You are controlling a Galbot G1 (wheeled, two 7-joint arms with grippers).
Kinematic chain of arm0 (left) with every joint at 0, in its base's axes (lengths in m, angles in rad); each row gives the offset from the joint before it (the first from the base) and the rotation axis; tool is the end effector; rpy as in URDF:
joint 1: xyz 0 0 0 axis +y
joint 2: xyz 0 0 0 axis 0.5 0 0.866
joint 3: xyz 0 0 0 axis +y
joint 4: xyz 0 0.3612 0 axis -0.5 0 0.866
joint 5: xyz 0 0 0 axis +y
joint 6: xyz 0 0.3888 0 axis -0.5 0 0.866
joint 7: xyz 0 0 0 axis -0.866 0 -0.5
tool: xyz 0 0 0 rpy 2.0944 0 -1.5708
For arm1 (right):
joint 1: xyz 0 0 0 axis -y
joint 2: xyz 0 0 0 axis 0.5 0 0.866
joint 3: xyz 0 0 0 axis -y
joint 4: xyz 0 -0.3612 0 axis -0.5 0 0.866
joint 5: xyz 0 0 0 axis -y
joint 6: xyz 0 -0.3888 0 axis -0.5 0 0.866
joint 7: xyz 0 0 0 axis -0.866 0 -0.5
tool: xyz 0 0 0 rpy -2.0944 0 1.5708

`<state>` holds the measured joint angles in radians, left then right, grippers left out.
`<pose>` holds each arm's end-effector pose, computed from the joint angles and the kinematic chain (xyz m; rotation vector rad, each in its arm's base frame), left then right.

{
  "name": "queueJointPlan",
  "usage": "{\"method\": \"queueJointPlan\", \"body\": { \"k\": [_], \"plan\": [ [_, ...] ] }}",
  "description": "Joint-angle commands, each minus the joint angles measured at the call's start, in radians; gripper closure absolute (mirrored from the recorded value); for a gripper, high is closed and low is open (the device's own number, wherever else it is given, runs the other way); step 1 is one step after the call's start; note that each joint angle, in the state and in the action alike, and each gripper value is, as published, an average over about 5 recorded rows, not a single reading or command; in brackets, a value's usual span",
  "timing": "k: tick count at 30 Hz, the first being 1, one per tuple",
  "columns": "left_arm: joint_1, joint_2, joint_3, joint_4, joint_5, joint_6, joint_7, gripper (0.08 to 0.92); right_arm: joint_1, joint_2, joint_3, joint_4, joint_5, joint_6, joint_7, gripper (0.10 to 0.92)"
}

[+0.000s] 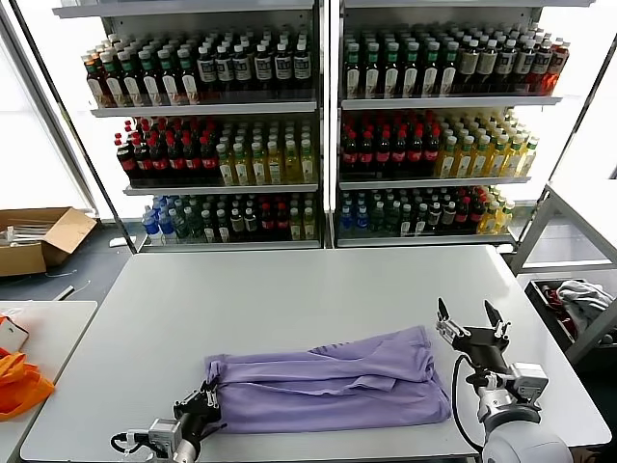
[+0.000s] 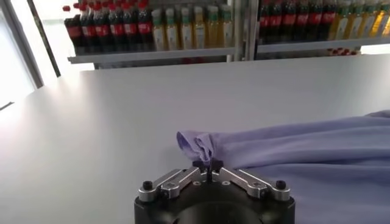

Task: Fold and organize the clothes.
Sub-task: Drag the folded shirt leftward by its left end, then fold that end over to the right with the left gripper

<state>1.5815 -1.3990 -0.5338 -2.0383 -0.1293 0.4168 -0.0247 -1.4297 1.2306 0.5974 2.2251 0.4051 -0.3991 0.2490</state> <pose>0.2057 0.0353 -0.3339 -0.0522 -2.6541 -0.0630 0.2444 -0.0630 -0.2167 -0.1186 -2.9913 -0.0272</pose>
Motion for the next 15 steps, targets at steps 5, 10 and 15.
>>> {"method": "queueJointPlan", "body": {
  "k": [5,10,15],
  "plan": [
    [-0.074,0.214,-0.387,-0.024,-0.066,0.000,0.043,0.904,0.030,-0.001,-0.015,-0.010,0.010,-0.006,0.005,0.203],
    [-0.098,0.401,-0.576,0.055,-0.082,0.000,0.073,0.904,0.052,-0.001,-0.035,-0.011,0.009,-0.016,0.007,0.203],
    [-0.128,0.531,-0.677,0.200,-0.056,-0.018,0.087,0.904,0.062,0.006,-0.048,-0.015,0.004,-0.020,0.011,0.203]
  ]
}}
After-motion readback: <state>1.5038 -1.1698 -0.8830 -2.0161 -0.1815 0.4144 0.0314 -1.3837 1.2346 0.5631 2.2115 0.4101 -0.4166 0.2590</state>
